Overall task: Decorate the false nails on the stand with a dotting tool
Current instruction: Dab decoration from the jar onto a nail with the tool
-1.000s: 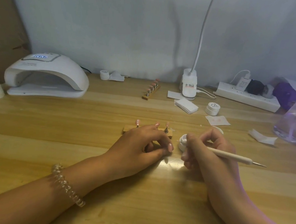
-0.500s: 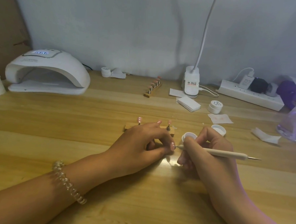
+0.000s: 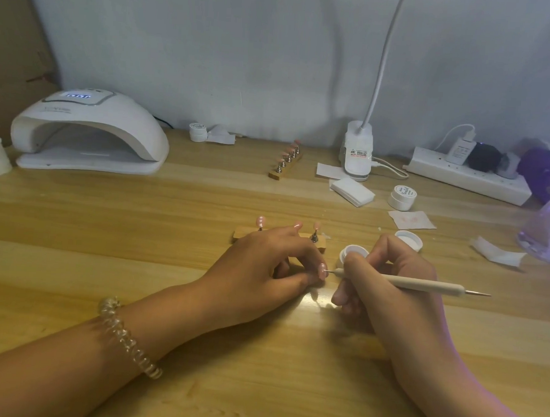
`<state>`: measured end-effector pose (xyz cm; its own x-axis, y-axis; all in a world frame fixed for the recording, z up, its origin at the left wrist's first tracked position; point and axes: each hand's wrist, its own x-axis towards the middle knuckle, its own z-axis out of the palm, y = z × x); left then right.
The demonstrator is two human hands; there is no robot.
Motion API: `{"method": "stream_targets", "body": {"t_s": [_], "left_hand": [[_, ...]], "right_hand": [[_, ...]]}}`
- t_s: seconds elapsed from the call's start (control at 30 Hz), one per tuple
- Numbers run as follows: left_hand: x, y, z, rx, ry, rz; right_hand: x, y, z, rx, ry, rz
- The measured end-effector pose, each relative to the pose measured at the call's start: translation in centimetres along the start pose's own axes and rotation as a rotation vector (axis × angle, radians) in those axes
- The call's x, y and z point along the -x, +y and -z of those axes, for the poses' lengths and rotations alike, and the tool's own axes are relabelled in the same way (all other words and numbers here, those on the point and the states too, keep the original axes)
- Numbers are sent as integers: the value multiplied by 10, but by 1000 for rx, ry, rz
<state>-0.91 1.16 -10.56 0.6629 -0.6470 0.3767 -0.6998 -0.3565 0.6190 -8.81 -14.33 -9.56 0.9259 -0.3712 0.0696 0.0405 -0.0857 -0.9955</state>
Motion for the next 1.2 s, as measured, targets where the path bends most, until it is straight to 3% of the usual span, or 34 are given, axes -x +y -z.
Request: {"method": "stream_targets", "body": {"t_s": [0.93,1.2], "left_hand": [[0,-1,0,-31,2,-18],[1,-2,0,-27,2,-13]], "right_hand": [[0,2,0,-30,4,22],[-9,2,14,-67,265,192]]}}
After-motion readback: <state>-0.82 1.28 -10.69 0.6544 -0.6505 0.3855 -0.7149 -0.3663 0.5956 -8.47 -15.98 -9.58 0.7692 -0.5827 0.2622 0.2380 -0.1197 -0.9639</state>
